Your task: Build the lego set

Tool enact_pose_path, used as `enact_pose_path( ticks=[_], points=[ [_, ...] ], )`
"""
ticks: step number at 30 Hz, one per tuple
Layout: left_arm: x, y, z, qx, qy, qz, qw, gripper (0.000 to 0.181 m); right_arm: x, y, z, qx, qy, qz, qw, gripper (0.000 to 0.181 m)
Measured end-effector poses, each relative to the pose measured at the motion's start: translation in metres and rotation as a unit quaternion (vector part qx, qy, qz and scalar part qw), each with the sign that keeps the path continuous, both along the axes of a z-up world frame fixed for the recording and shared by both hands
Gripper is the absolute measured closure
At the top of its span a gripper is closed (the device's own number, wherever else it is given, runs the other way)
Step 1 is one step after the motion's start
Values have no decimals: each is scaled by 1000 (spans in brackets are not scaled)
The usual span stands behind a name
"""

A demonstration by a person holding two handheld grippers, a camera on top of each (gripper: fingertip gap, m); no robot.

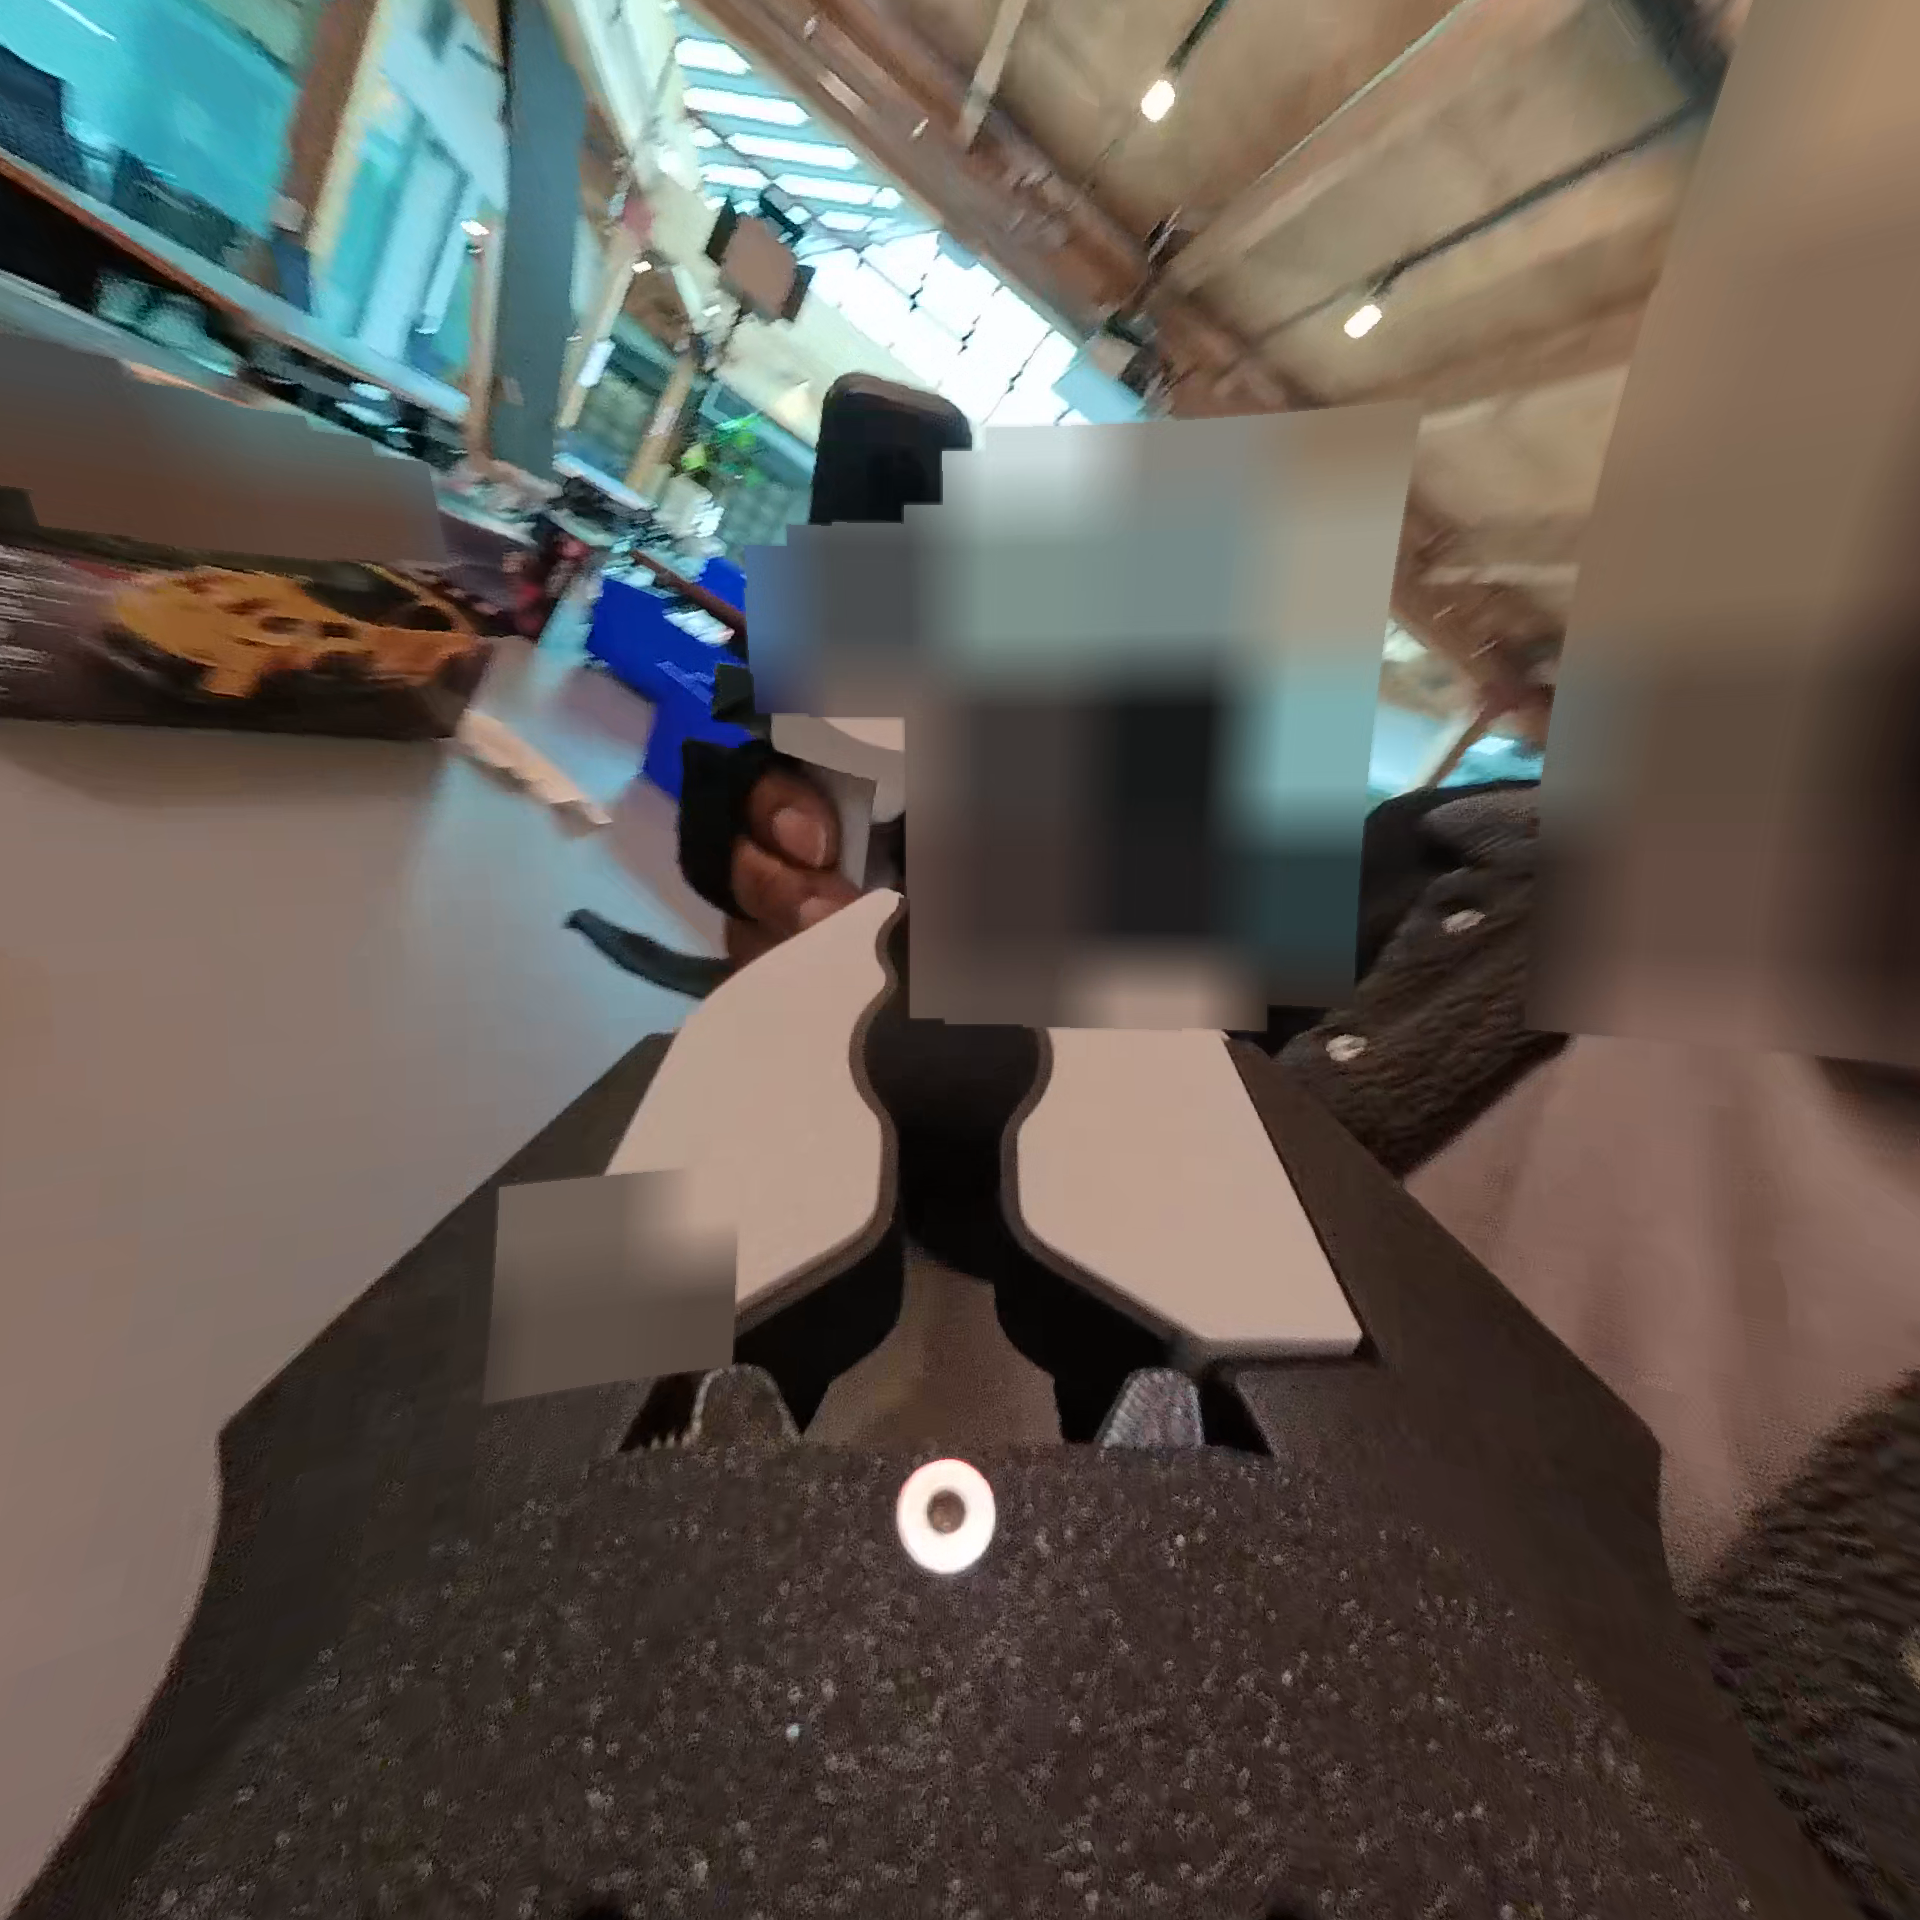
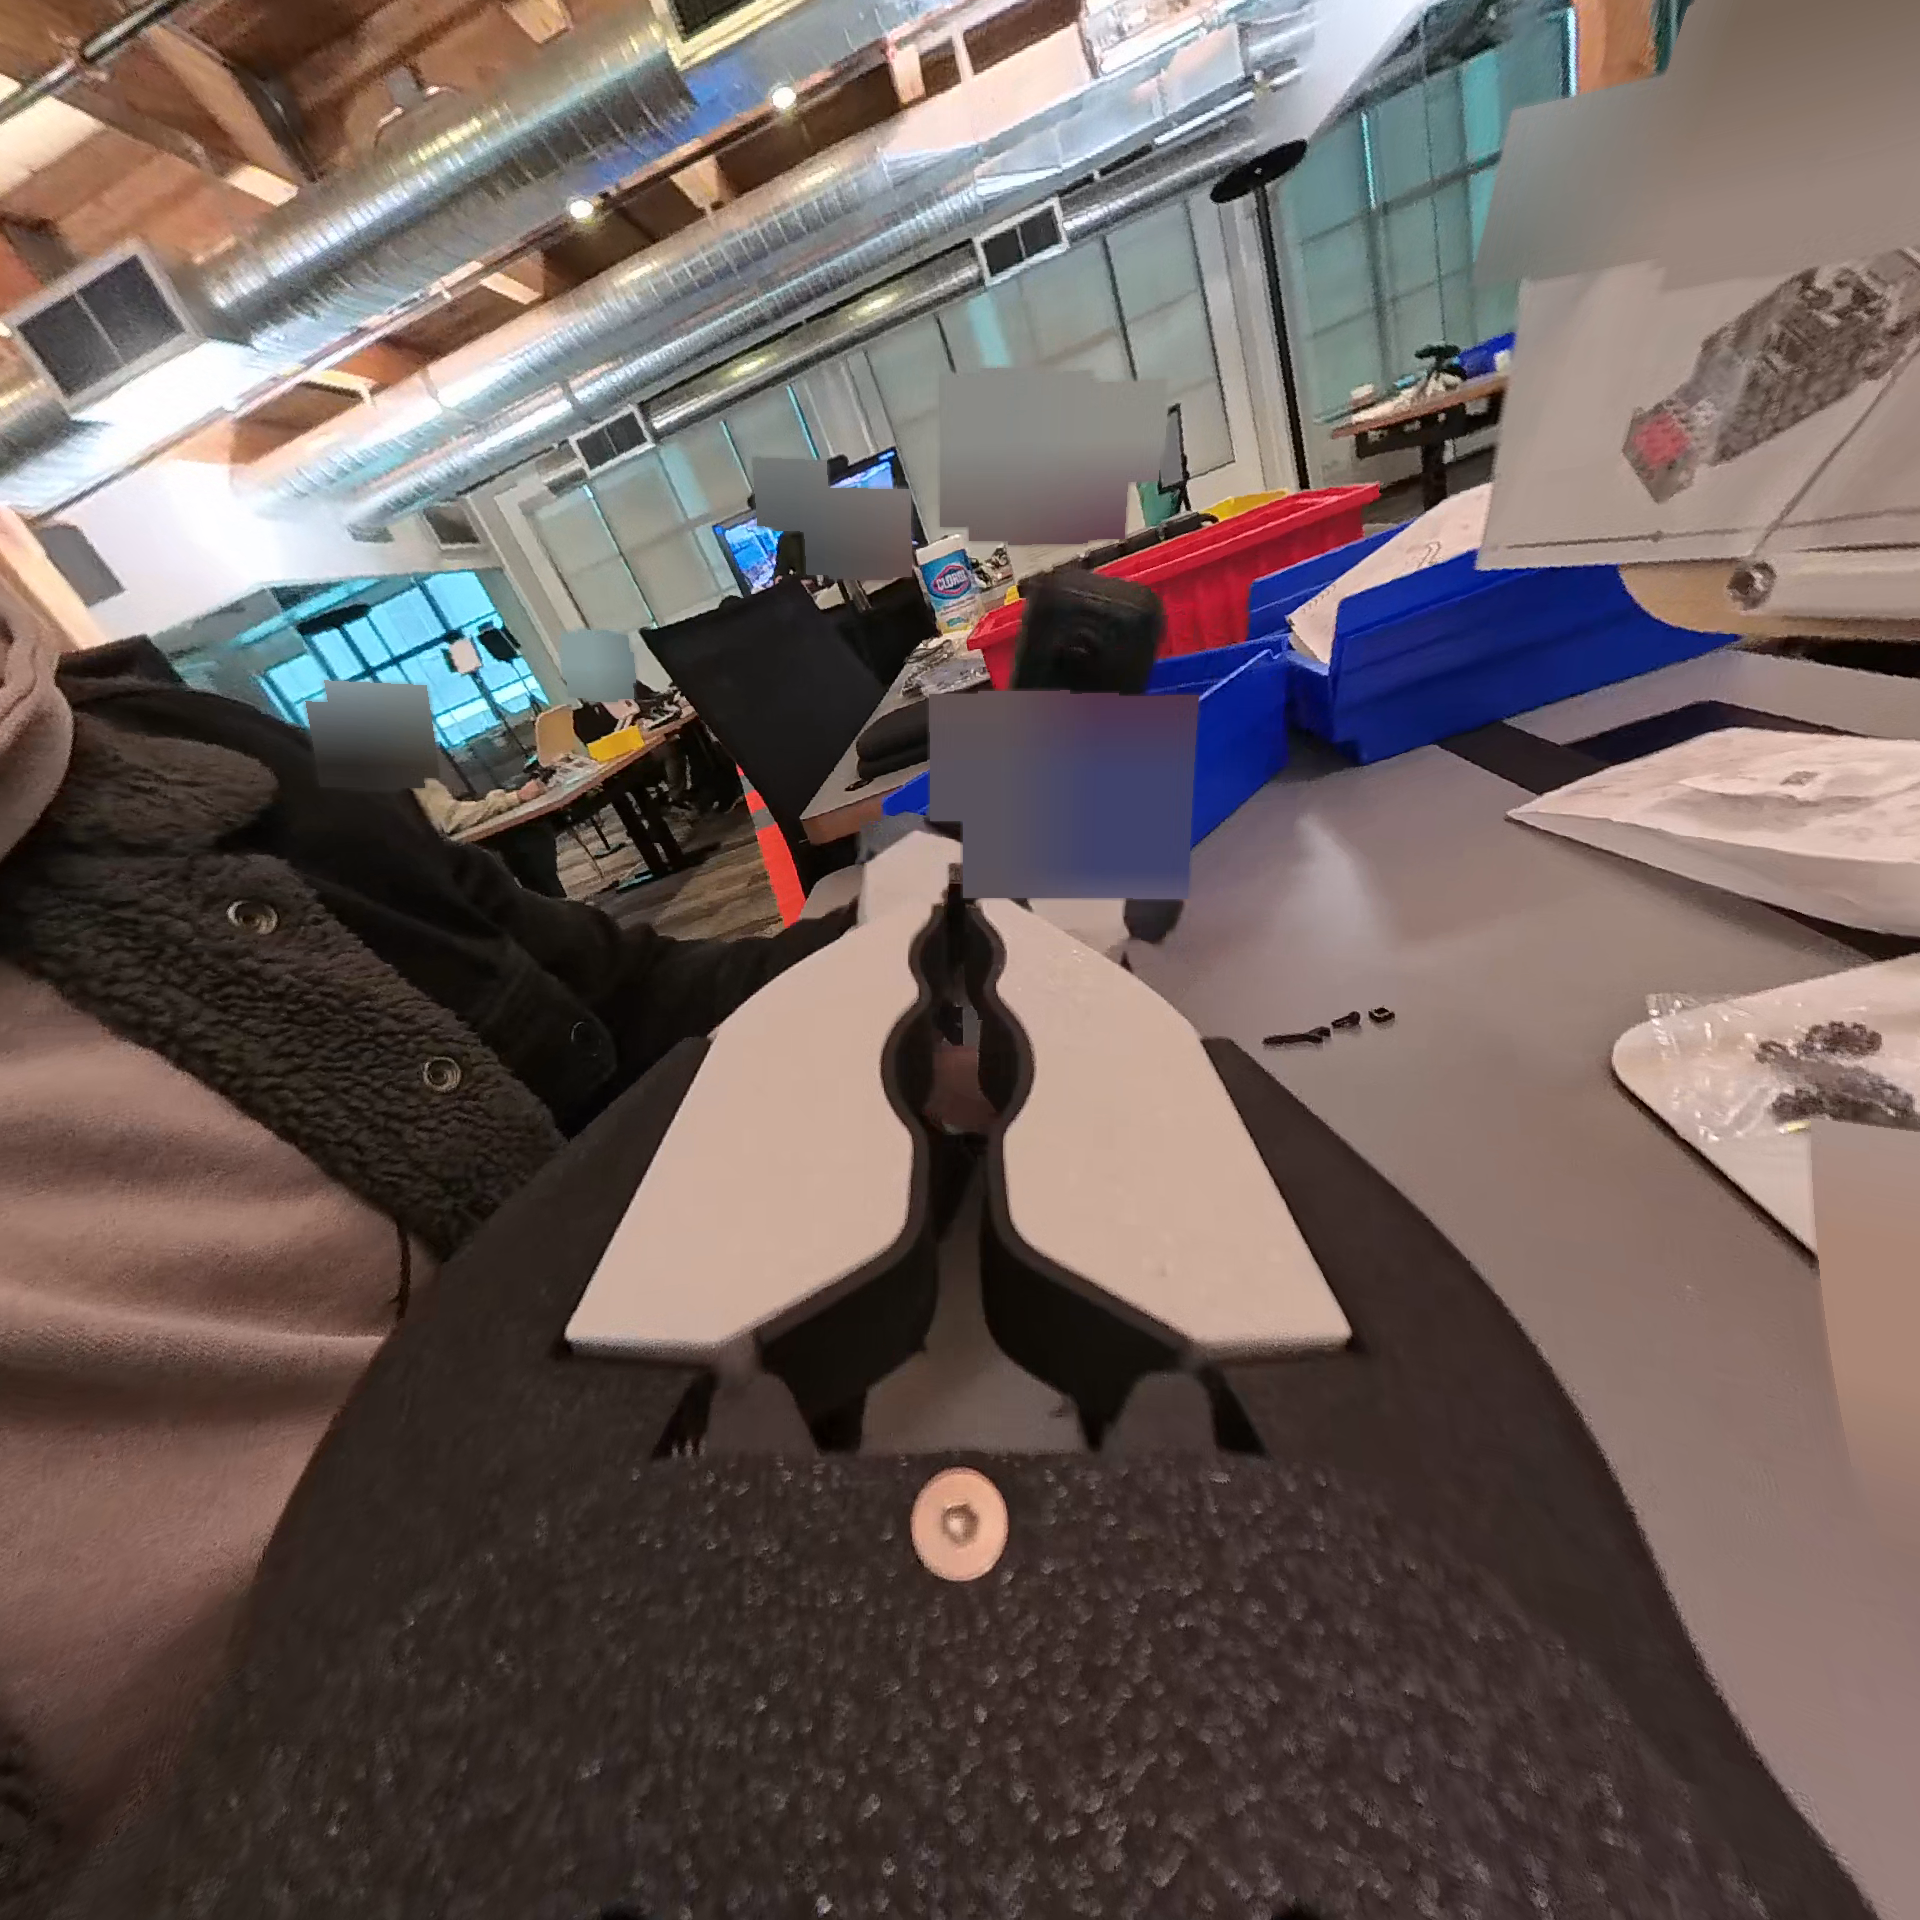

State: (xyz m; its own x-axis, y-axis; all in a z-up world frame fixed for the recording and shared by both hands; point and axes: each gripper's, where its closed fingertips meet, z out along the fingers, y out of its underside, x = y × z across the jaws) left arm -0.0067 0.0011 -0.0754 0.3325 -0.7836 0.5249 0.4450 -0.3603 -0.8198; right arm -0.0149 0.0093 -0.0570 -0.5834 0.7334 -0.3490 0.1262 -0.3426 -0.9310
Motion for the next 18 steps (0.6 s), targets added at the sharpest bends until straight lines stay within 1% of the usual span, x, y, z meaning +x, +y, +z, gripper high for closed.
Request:
enact_pose_path(
  ticks=[3,6,10,14,18],
  points=[
    [-3,4,-10,10,83,46,995,168,-7,8,-12,-2,-36,-21,999,179],
    [-3,8,-19,13,134,71,988,168,-11,10,-19,-18,-59,-24,998,179],
    [-4,10,-26,11,176,88,980,181,-14,10,-22,-31,-70,-26,997,179],
    [-1,11,-32,13,209,93,973,181,-16,15,-23,-54,-76,-31,995,179],
    [-3,13,-32,10,205,103,973,181,-17,18,-23,-75,-79,-31,994,179]
  ],
)
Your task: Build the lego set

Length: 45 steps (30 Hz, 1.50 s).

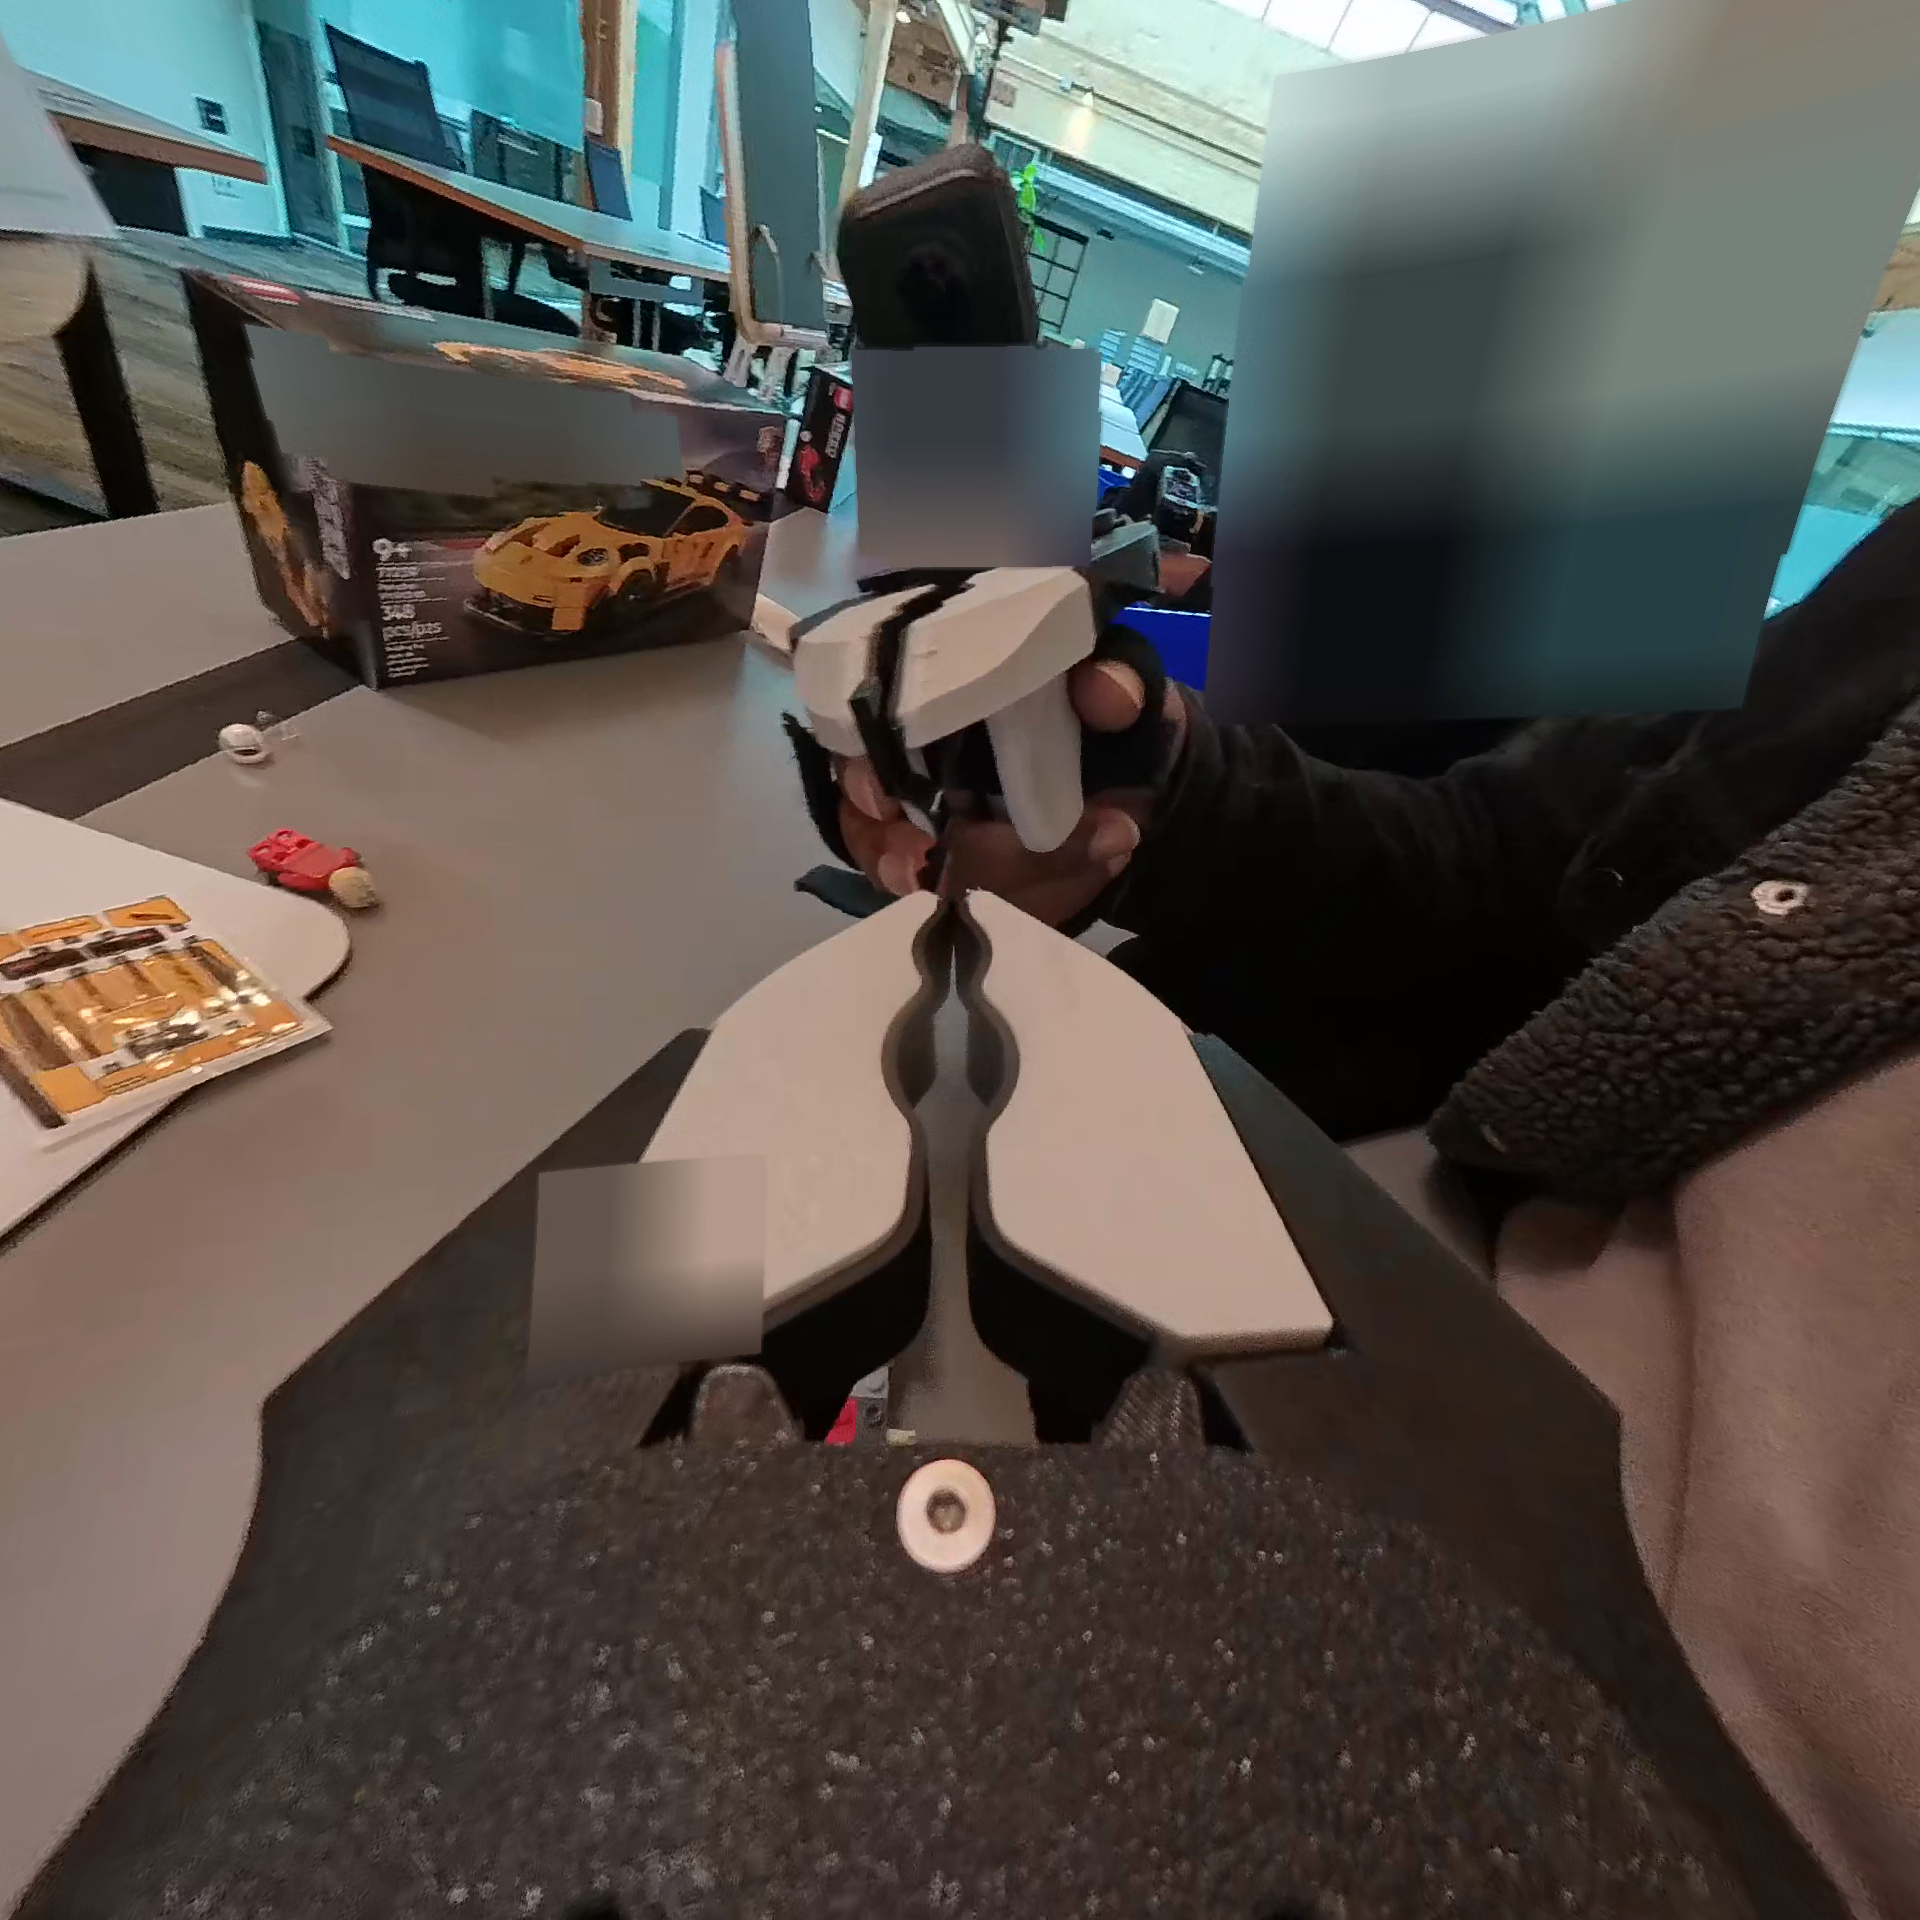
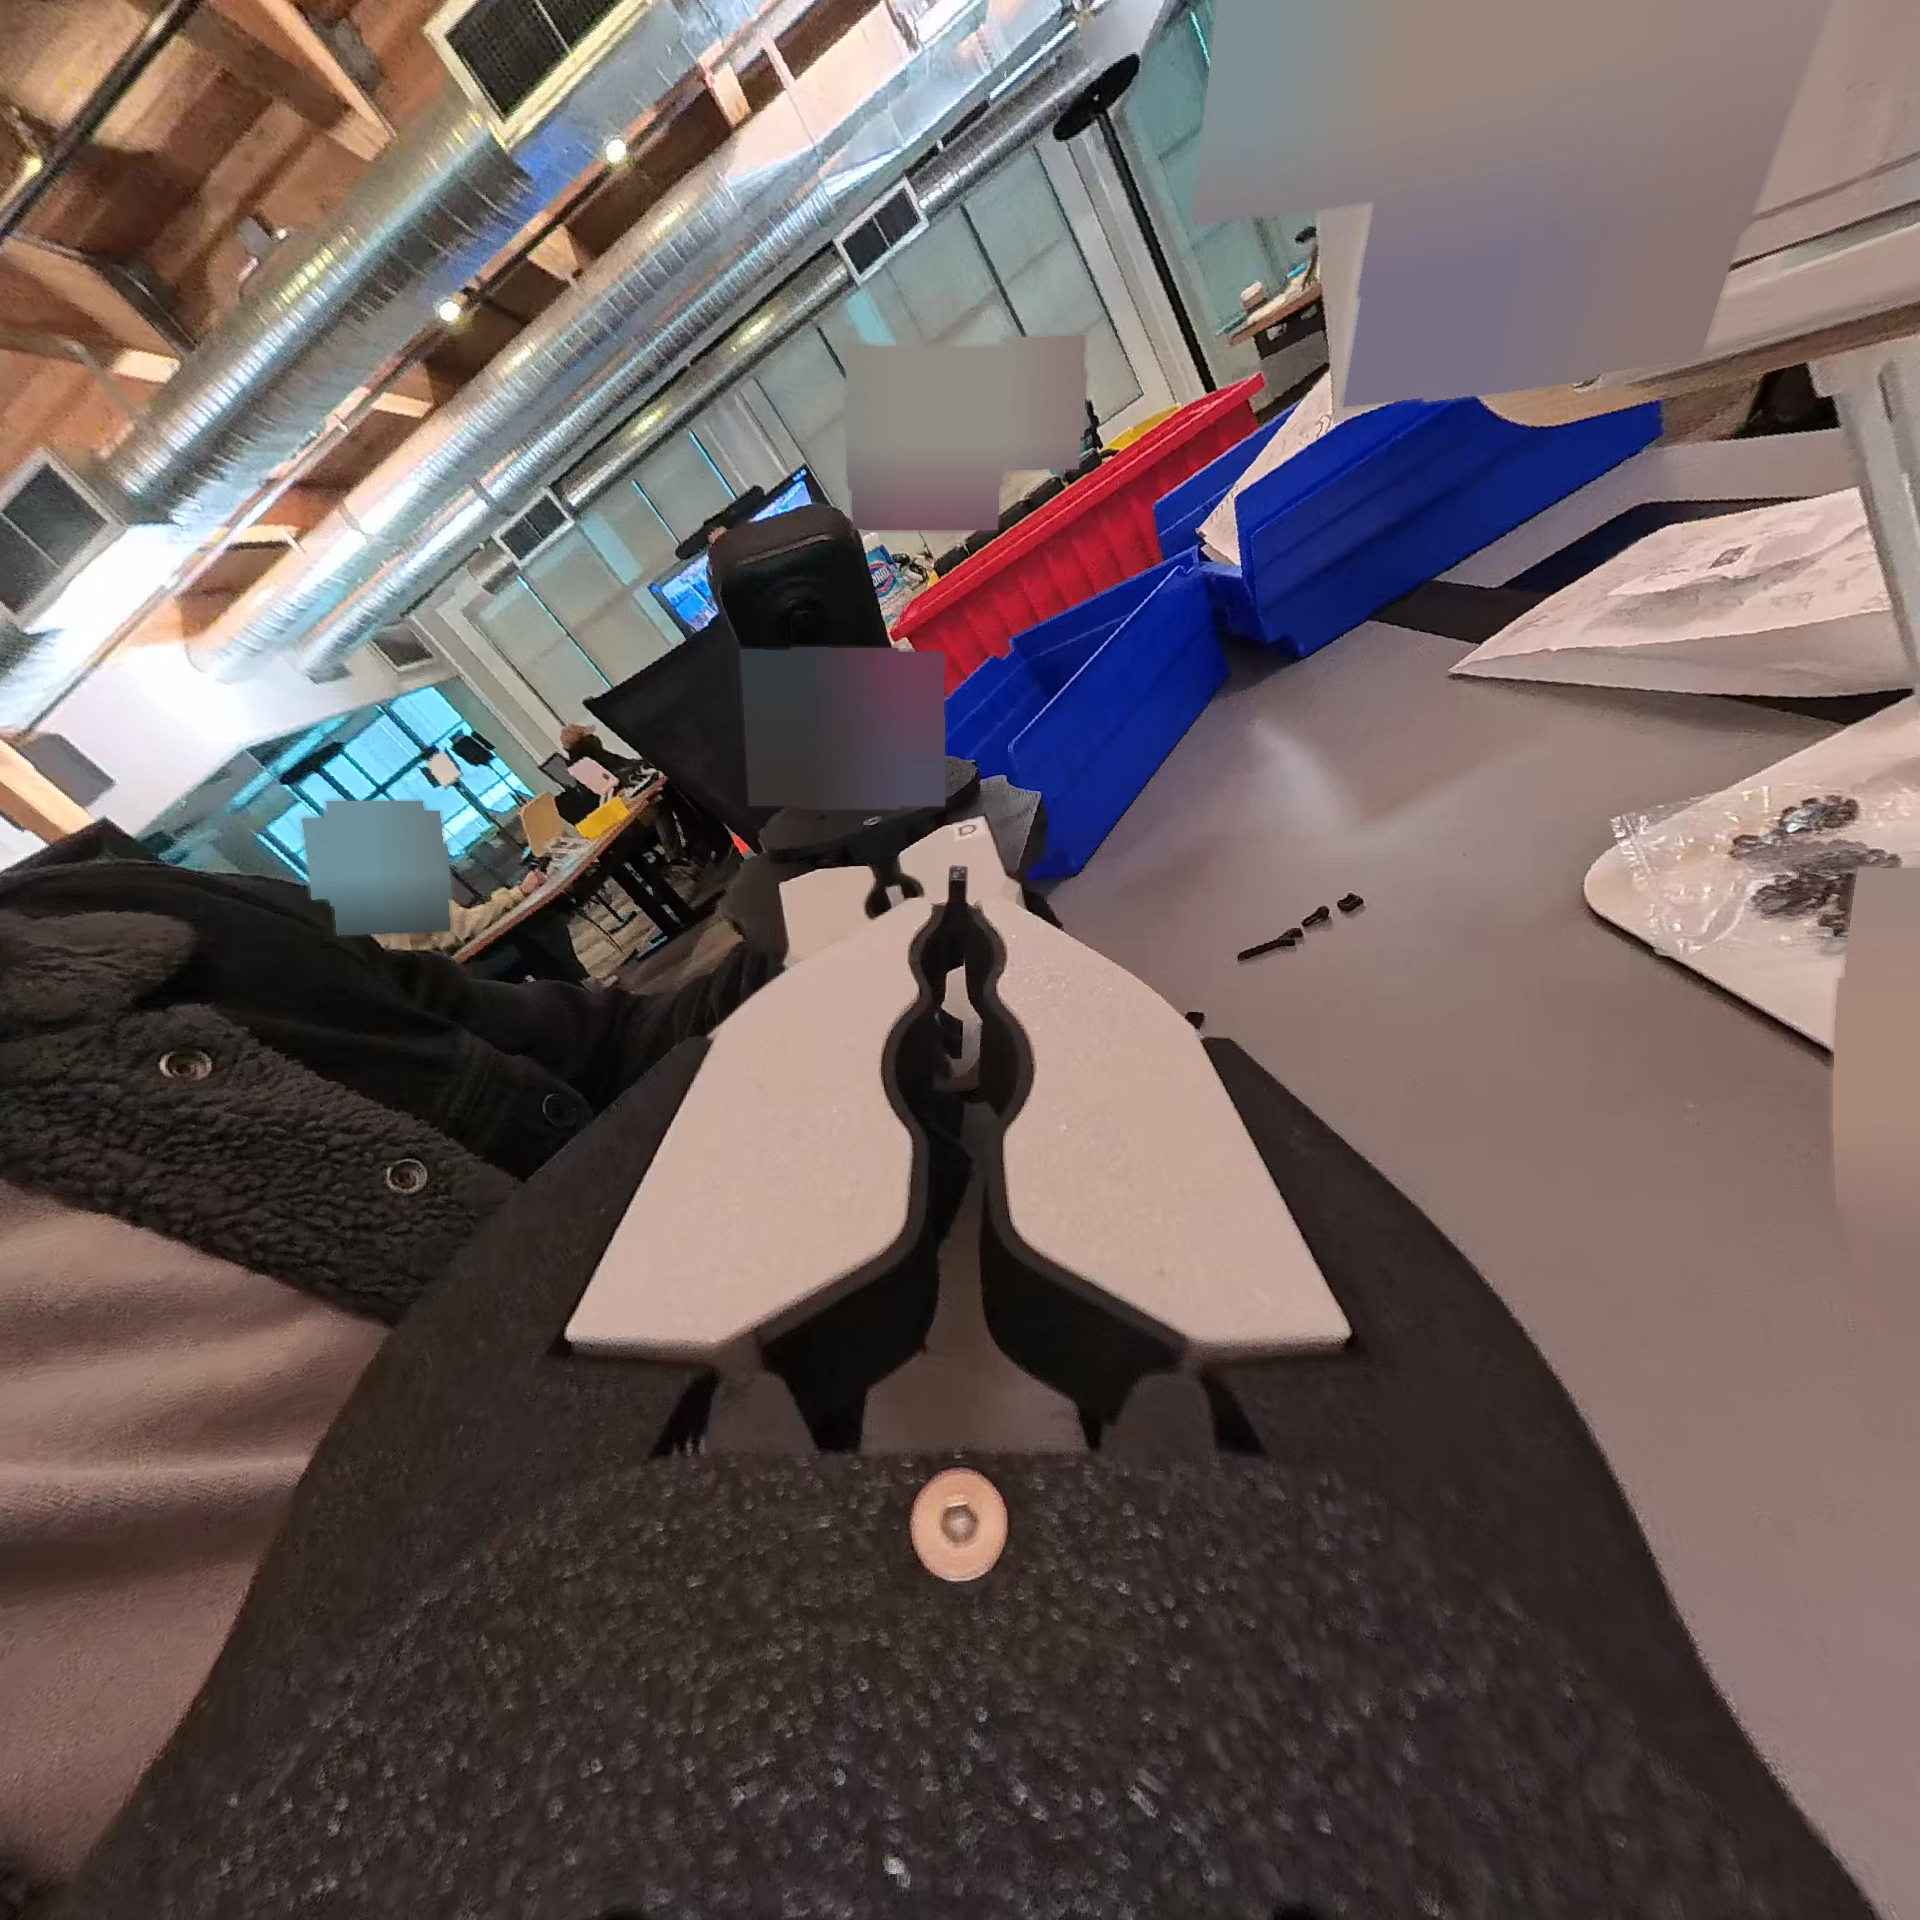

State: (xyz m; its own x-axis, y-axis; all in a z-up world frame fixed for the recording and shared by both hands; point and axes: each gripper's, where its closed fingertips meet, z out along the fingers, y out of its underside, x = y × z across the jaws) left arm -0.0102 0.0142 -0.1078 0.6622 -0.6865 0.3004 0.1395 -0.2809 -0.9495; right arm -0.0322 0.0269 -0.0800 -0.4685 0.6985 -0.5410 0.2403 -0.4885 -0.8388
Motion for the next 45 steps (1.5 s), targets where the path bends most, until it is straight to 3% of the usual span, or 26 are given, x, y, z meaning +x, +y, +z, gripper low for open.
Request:
enact_pose_path(
  ticks=[2,5,9,19,28,34,42,45],
  points=[
    [-4,2,-1,0,-1,10,1000,179,-1,1,1,-10,3,-3,1000,179],
    [-1,2,2,6,-10,6,1000,159,-1,-3,-1,-18,-2,9,1000,179],
    [4,-1,-1,-6,0,-6,1000,177,-4,-12,-10,-14,-17,26,999,179],
    [3,-10,-30,-140,-53,-6,989,178,-8,-15,-46,47,-80,39,995,175],
    [4,-15,-66,-224,-76,21,971,178,-10,-12,-85,262,-112,7,959,167],
    [10,-20,-75,-246,-77,20,966,178,-9,-18,-94,253,-129,29,958,181],
    [13,-24,-82,-267,-86,13,960,178,-5,-13,-94,241,-137,58,959,181],
    [11,-23,-86,-277,-97,13,956,178,0,-15,-100,259,-152,95,949,169]
  ],
)
